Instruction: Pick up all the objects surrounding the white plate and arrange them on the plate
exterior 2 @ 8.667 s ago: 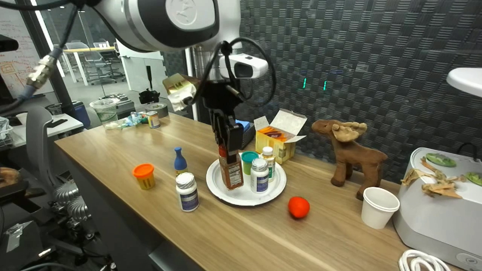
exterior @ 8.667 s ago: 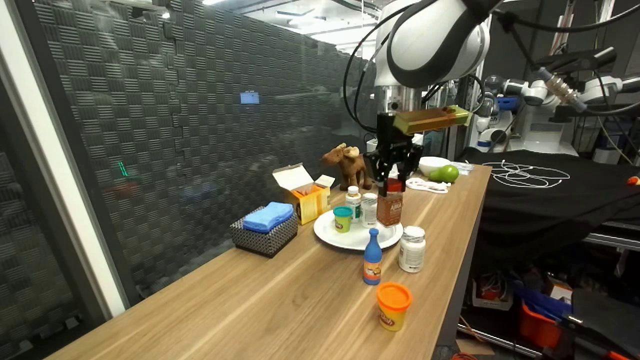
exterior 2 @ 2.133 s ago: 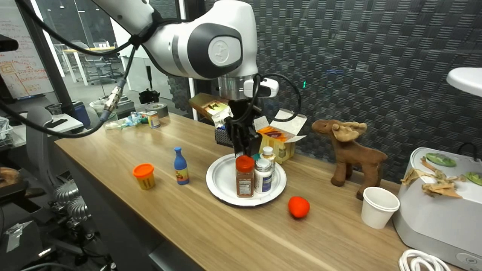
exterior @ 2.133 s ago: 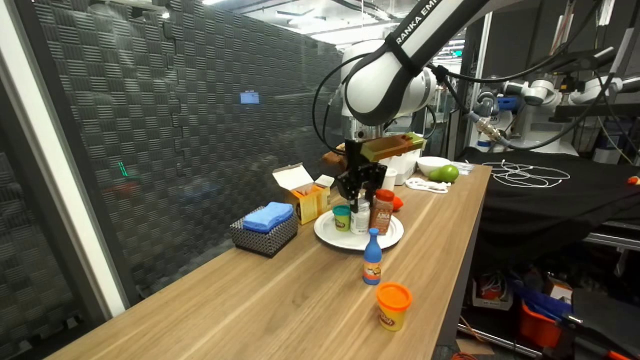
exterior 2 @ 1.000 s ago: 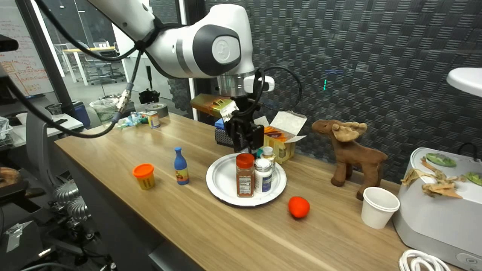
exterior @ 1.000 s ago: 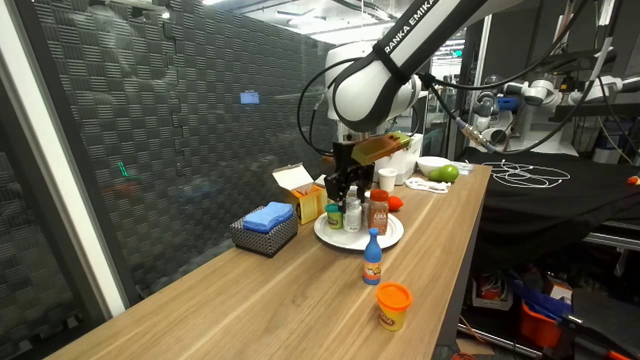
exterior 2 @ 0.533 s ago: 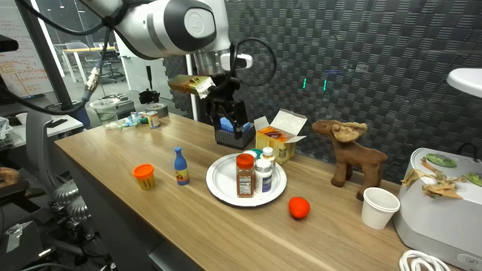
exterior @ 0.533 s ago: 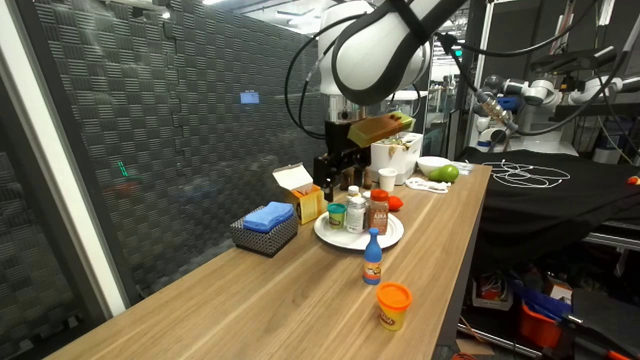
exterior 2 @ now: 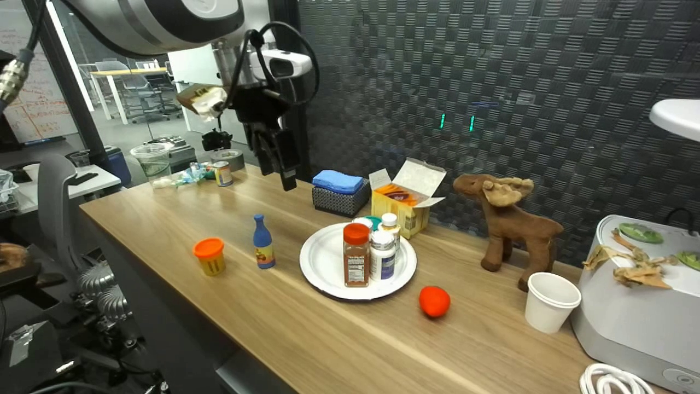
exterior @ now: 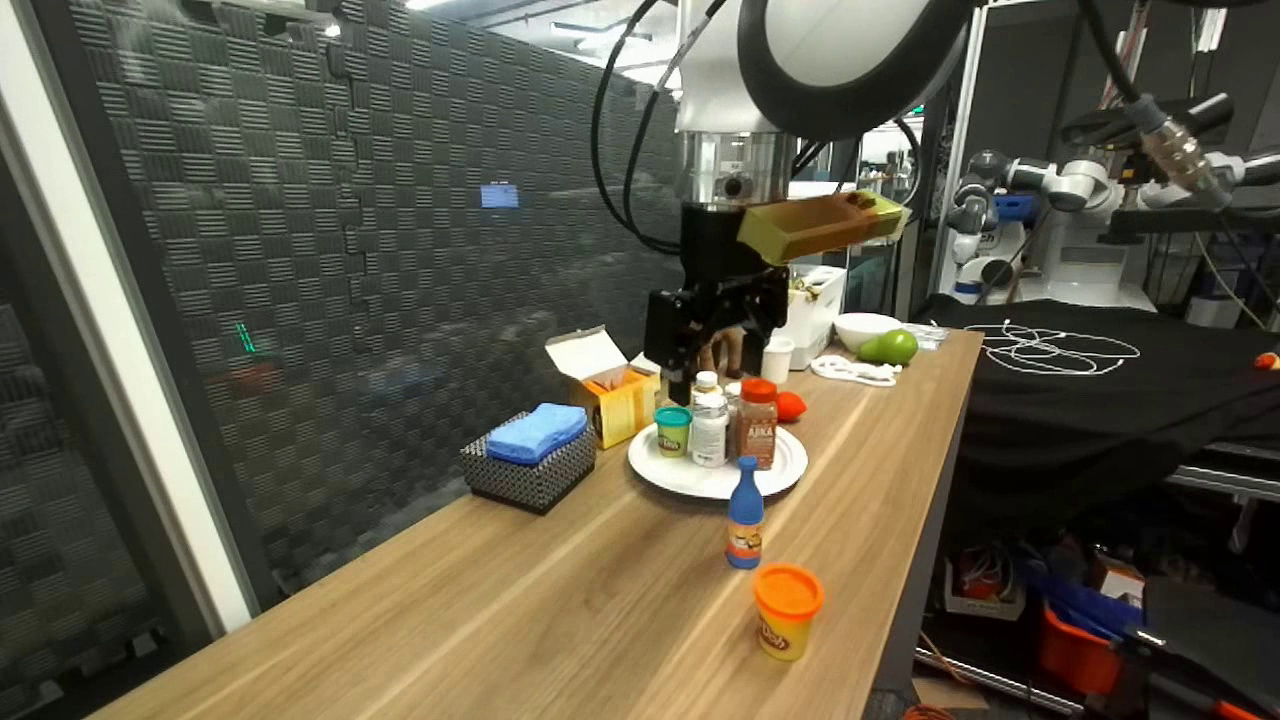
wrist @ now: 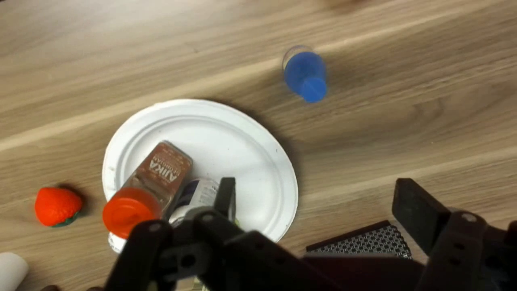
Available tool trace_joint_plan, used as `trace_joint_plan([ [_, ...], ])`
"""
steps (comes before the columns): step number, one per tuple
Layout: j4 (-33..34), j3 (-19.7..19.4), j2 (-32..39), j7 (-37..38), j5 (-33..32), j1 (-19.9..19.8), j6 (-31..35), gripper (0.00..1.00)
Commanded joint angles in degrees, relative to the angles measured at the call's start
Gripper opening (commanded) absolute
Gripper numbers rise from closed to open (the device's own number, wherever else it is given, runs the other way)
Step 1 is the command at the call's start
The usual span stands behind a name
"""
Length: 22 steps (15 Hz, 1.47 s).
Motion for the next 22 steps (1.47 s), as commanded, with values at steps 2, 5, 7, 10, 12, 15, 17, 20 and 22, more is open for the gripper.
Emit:
trace_joint_plan([
  [2, -4.78, 1.36, -2.43, -1.61, 5.97, -1.49, 1.36, 1.0],
  [5, -4.56, 1.23, -0.87, -2.14, 6.87, -1.85, 1.17, 1.0],
  [7, -4.07, 1.17, 0.2, -2.39, 7.3, -2.12, 0.58, 1.0],
  [10, -3.37, 1.29, 1.59, -3.02, 7.88, -2.25, -0.12, 1.0],
  [12, -2.87, 1.42, 2.66, -3.88, 8.73, -2.21, -0.53, 1.0],
  [15, -2.38, 1.56, 4.02, -4.8, 9.36, -2.15, -0.66, 0.88],
  [17, -2.27, 1.63, 4.42, -4.93, 9.35, -2.02, -0.67, 0.66],
  [20, -2.11, 1.57, 4.71, -4.4, 8.38, -1.86, -0.42, 0.42],
  [22, -2.26, 1.53, 4.39, -3.76, 8.0, -1.74, -0.6, 0.27],
])
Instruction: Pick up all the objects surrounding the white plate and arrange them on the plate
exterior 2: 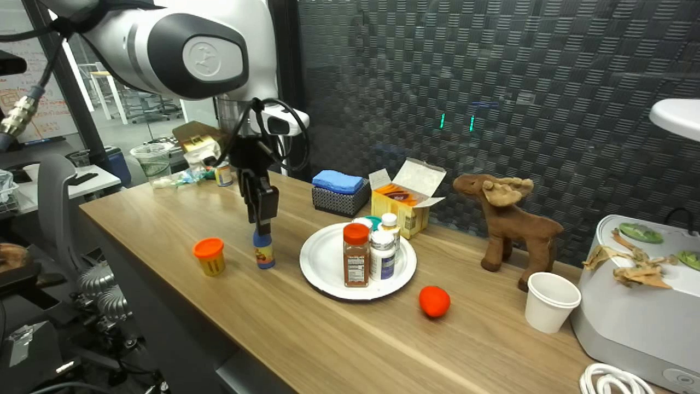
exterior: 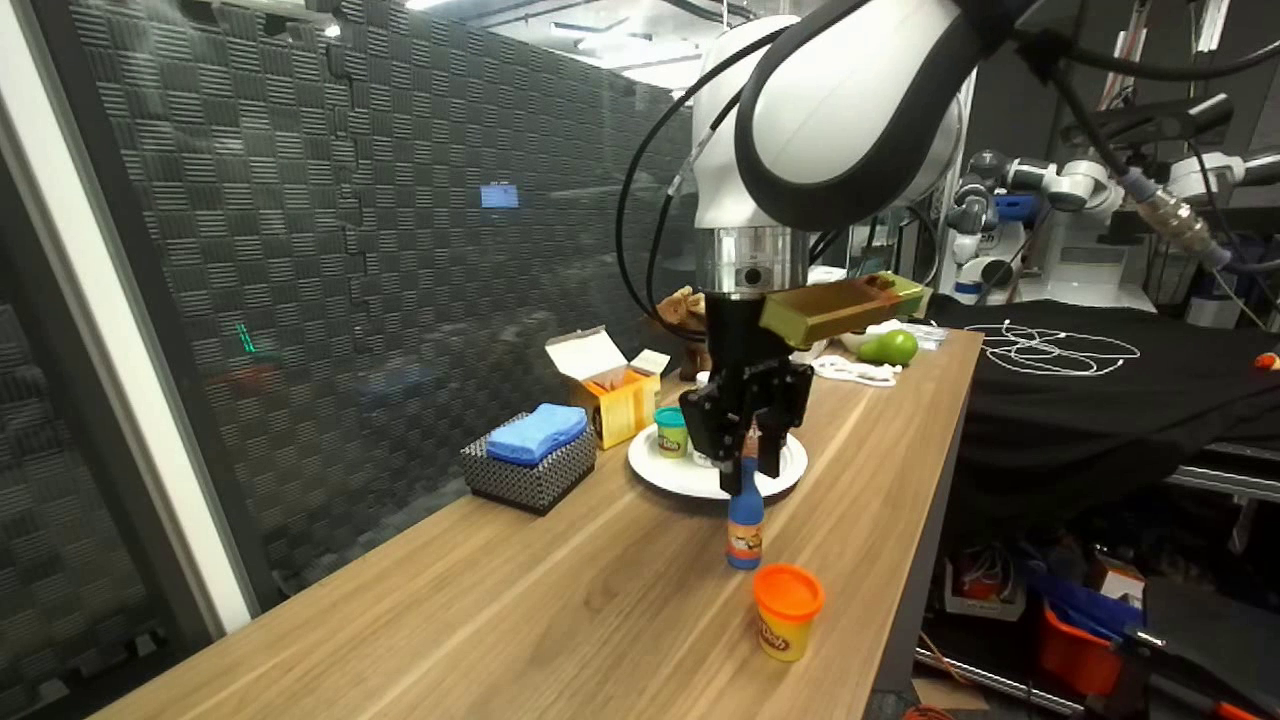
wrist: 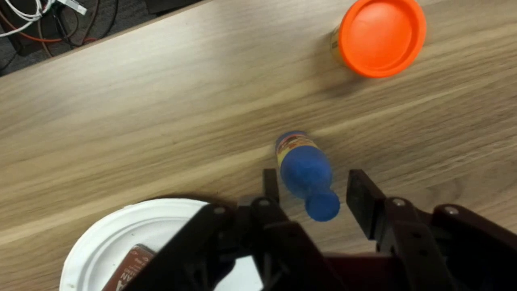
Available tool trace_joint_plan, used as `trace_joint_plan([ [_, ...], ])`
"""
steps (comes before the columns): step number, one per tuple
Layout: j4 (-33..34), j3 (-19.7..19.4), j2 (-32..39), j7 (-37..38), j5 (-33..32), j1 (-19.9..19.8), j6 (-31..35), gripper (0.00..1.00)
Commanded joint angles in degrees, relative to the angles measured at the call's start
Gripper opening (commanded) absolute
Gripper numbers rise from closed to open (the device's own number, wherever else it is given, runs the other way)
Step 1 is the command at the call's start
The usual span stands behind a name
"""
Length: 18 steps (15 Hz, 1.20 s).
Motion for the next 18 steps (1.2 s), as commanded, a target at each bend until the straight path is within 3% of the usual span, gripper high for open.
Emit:
trace_joint_plan([
  [1, 0.79, 0.53, -0.53, 0.24, -0.18, -0.2, -0.63, 0.18],
  [4, 0.08, 0.57, -1.95, 0.76, -0.45, -0.05, -0.66, 0.08],
  [5, 0.1, 0.6, -2.38, 0.85, -0.64, -0.01, -0.91, 0.12],
  [11, 3.09, 0.36, -4.56, 2.14, -4.06, -0.42, -2.54, 0.13],
  [18, 12.61, -0.9, 2.15, -0.72, -5.23, -2.51, -4.72, 0.13],
])
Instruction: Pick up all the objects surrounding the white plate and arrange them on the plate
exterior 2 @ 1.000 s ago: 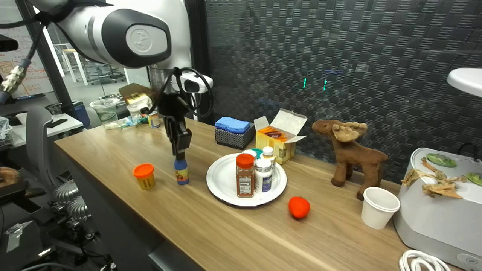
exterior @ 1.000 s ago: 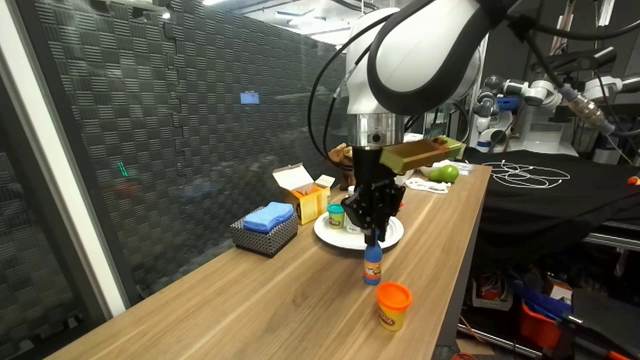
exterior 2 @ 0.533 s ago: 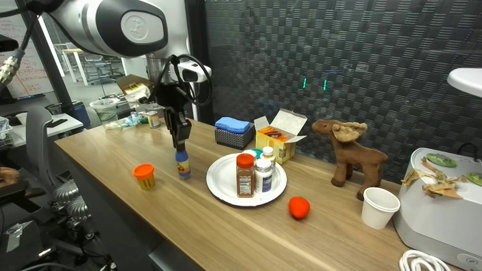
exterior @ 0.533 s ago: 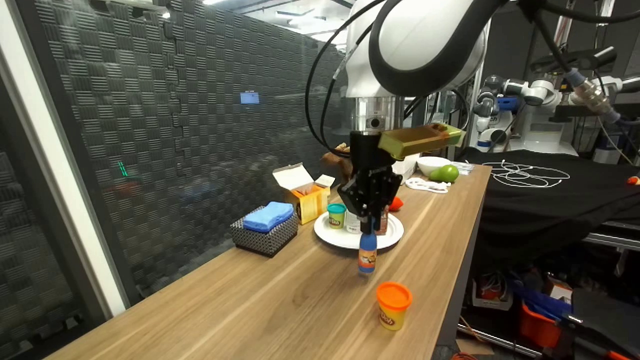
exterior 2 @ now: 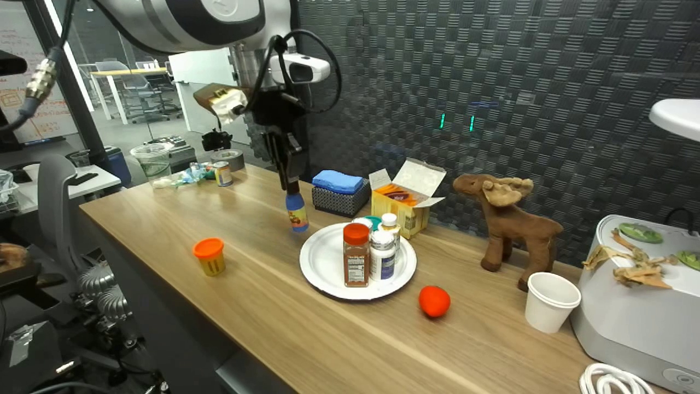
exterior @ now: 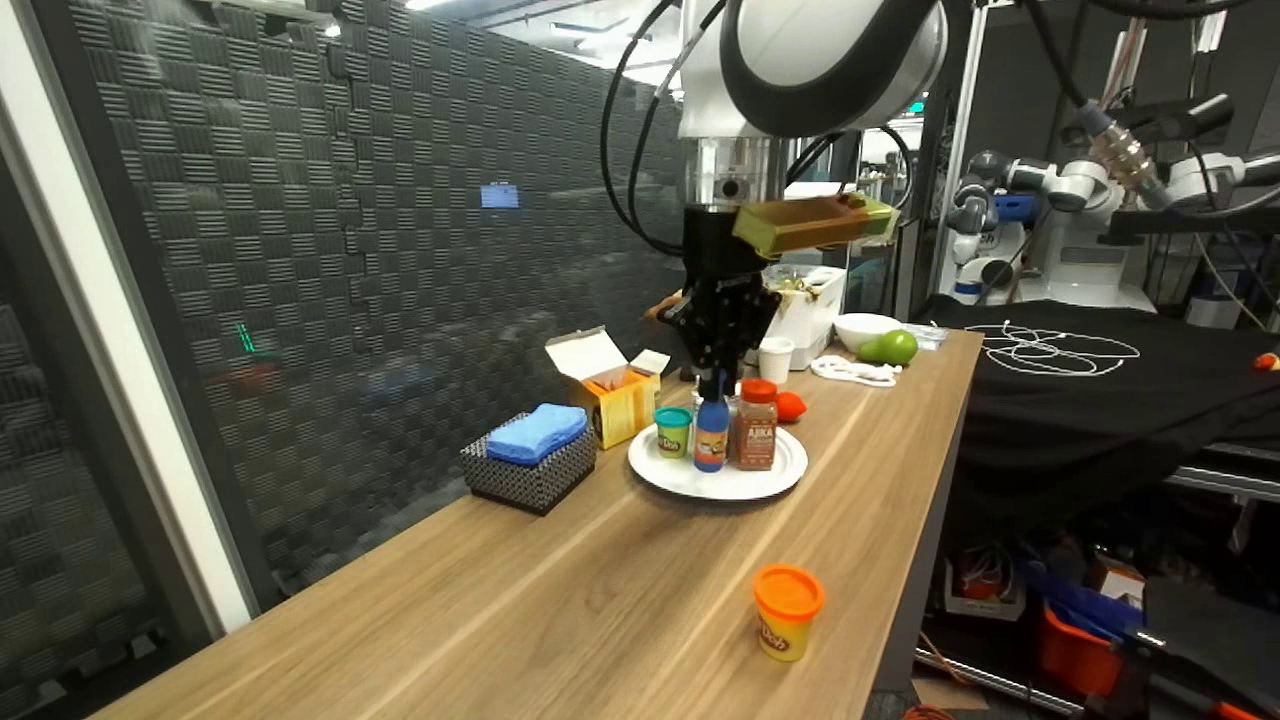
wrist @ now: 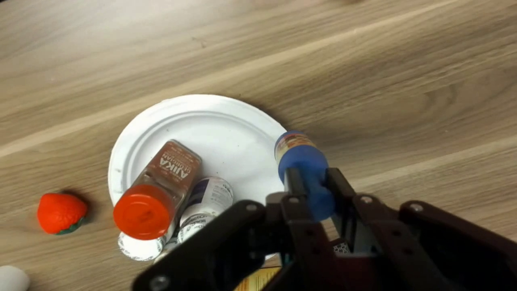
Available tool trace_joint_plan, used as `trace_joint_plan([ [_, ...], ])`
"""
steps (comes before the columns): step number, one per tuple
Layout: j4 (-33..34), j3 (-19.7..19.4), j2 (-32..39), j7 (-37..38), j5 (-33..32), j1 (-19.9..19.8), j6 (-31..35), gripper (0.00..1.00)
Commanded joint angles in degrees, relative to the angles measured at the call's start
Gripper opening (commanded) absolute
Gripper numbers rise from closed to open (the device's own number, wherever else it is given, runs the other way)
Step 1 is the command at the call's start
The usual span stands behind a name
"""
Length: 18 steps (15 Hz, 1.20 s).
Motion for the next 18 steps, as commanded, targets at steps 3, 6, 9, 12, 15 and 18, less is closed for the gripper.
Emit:
trace_joint_plan([
  [3, 8.59, -0.87, 6.48, -2.98, 0.74, -1.6, -3.41, 0.13],
  [6, 11.06, -1.16, 9.17, -4.49, 1.26, -2.18, -3.36, 0.13],
  [9, 12.1, -1.12, 10.84, -5.58, 2.57, -2.66, -2.16, 0.13],
  [12, 12.13, -0.83, 11.68, -7.18, 4.71, -3.02, -0.77, 0.13],
  [15, 12.65, -1.03, 12.55, -7.6, 4.9, -2.84, -0.33, 0.13],
  [18, 13.2, -1.46, 13.27, -7.13, 3.54, -2.46, 0.76, 0.13],
])
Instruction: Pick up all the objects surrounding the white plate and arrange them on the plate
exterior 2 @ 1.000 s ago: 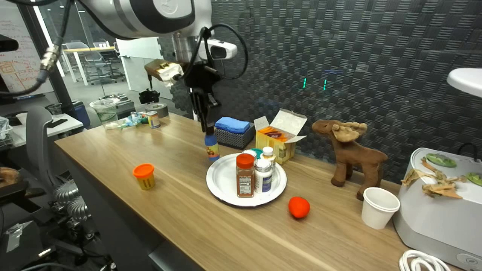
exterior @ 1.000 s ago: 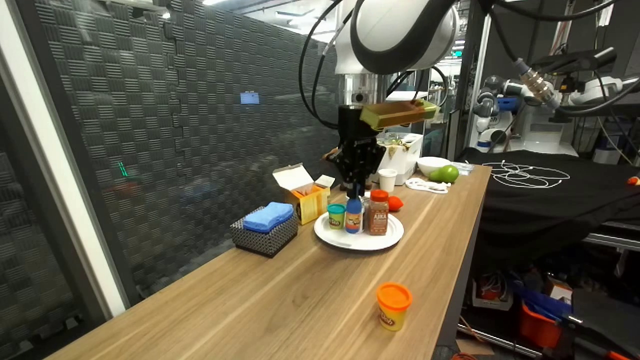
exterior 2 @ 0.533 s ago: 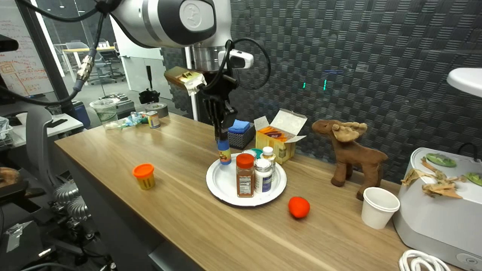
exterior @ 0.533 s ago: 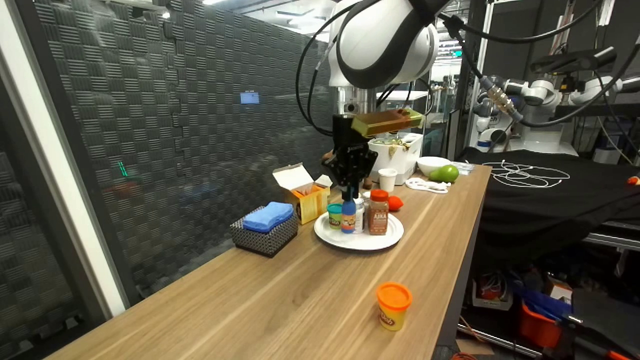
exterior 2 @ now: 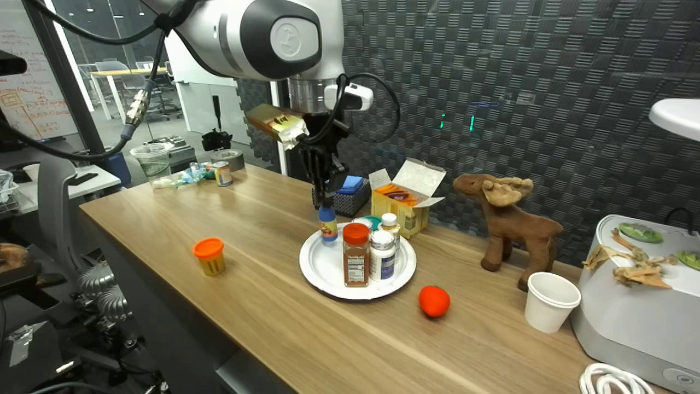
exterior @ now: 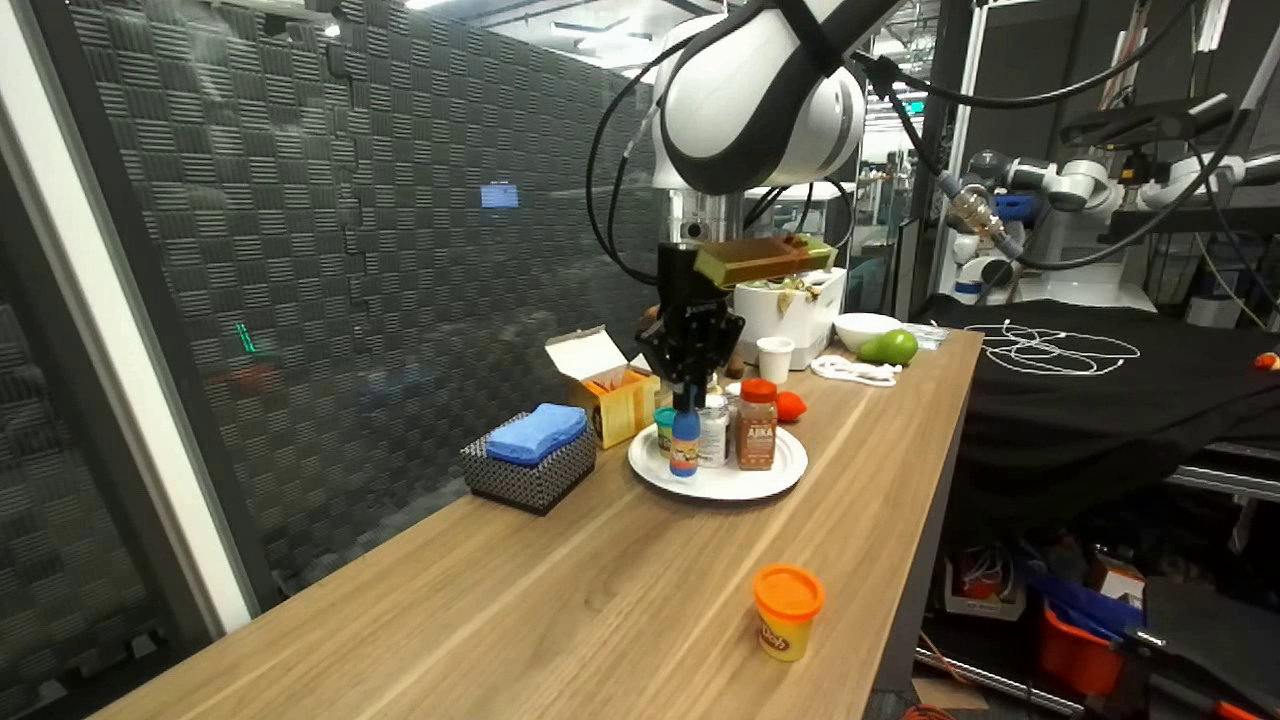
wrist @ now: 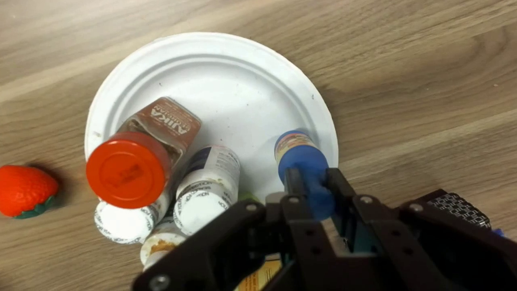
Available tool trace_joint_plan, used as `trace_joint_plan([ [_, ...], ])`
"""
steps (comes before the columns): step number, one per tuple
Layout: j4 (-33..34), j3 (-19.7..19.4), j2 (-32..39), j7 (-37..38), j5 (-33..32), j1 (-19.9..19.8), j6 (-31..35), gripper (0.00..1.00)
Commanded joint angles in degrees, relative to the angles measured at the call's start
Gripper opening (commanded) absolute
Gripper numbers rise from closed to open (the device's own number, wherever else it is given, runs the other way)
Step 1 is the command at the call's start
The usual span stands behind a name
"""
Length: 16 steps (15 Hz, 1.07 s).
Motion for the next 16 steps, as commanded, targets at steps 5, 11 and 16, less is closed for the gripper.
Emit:
trace_joint_plan([
  [5, 3.43, -0.6, 2.53, -1.1, -0.65, 0.23, 1.84, 0.13],
  [11, 5.32, -1.37, 4.72, -0.56, -2.44, 0.62, 1.61, 0.13],
  [16, 5.59, -1.38, 5.47, -0.92, -3.58, 0.64, 1.72, 0.13],
])
